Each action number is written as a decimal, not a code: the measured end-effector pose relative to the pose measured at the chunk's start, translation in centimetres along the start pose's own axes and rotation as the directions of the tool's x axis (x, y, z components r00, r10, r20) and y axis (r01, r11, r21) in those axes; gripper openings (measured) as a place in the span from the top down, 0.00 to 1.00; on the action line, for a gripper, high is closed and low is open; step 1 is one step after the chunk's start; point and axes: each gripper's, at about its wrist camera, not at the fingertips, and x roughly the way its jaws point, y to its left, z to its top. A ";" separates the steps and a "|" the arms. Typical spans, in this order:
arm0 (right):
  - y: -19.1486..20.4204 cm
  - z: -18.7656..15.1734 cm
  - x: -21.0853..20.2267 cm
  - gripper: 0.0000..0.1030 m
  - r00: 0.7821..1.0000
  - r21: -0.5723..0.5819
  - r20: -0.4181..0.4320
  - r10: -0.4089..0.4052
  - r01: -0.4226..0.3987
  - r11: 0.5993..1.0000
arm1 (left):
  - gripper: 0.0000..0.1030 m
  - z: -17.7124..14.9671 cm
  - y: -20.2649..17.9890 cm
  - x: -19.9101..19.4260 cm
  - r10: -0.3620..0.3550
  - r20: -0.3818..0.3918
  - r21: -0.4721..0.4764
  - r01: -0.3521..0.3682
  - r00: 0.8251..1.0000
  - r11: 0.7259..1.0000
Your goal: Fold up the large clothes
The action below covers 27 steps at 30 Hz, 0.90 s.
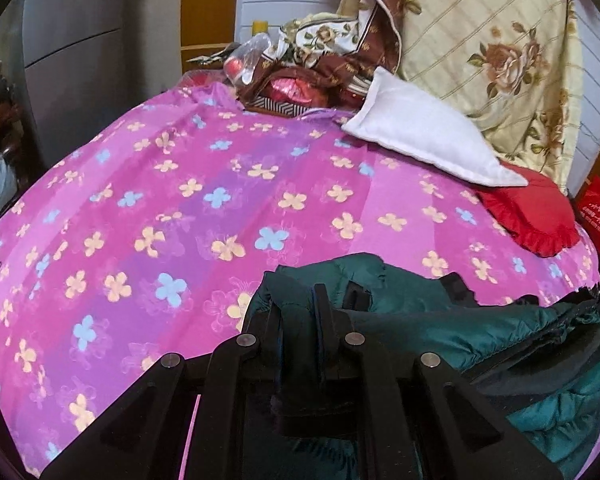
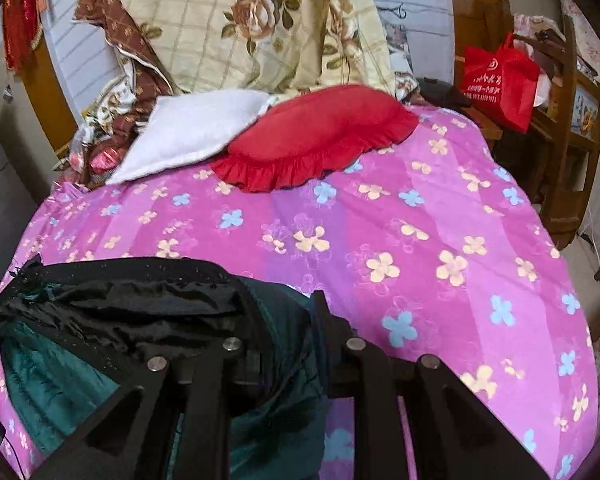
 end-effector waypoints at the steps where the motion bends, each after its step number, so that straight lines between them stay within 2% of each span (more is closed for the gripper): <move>1: 0.1 0.0 0.9 0.82 1.000 0.000 -0.005 -0.008 0.008 1.000 | 1.00 -0.1 -0.2 0.5 0.003 -0.003 0.007 -0.003 1.000 1.000; 3: 0.3 -0.3 2.6 0.82 0.999 0.005 -0.022 -0.027 0.027 1.000 | 1.00 -0.2 -0.4 1.2 -0.009 -0.012 0.005 0.009 1.000 1.000; 6: -0.1 -1.0 5.0 0.80 0.998 0.046 -0.057 -0.029 0.031 0.998 | 0.97 0.0 0.4 1.1 -0.081 -0.012 -0.047 0.081 0.997 0.996; 8: -0.6 -1.6 6.0 0.65 0.998 0.091 -0.062 -0.032 0.038 0.995 | 0.89 0.4 1.6 0.1 -0.158 0.011 -0.109 0.158 0.987 0.981; 9: -0.9 -1.7 6.2 0.60 0.997 0.104 -0.061 -0.035 0.042 0.994 | 0.83 0.6 2.0 -0.5 -0.192 0.025 -0.133 0.194 0.981 0.972; 10: -1.4 -2.0 6.5 0.49 0.998 0.131 -0.059 -0.036 0.044 0.990 | 0.74 0.8 2.4 -1.3 -0.218 0.046 -0.145 0.222 0.975 0.964; 11: -1.7 -2.0 6.7 0.41 0.998 0.151 -0.058 -0.034 0.042 0.988 | 0.68 1.0 2.6 -2.2 -0.223 0.076 -0.142 0.232 0.972 0.962; 12: -2.0 -2.0 6.8 0.38 0.998 0.164 -0.059 -0.029 0.039 0.986 | 0.55 1.2 2.7 -3.0 -0.211 0.113 -0.132 0.225 0.971 0.965; 13: -2.4 -2.0 6.9 0.35 0.998 0.186 -0.062 -0.015 0.026 0.982 | 0.49 1.3 2.8 -4.0 -0.198 0.156 -0.122 0.218 0.968 0.968; 15: -2.6 -1.7 6.6 0.35 0.998 0.196 -0.057 0.002 0.009 0.980 | 0.48 1.6 2.8 -5.0 -0.198 0.194 -0.102 0.220 0.961 0.970; 18: -2.0 -1.2 5.2 0.35 1.000 0.173 -0.017 0.001 0.002 0.985 | 0.48 1.6 2.3 -5.2 -0.188 0.173 -0.075 0.203 0.967 0.976; 24: -1.0 -0.4 -0.1 0.31 0.995 0.136 0.098 -0.003 -0.010 0.991 | 0.48 0.0 1.2 -4.3 -0.163 0.141 -0.049 0.171 0.977 0.984; 27: -0.3 0.5 -1.5 0.30 0.995 0.097 0.101 0.023 -0.032 0.995 | 0.48 -0.8 0.5 -3.2 -0.155 0.102 -0.043 0.160 0.983 0.986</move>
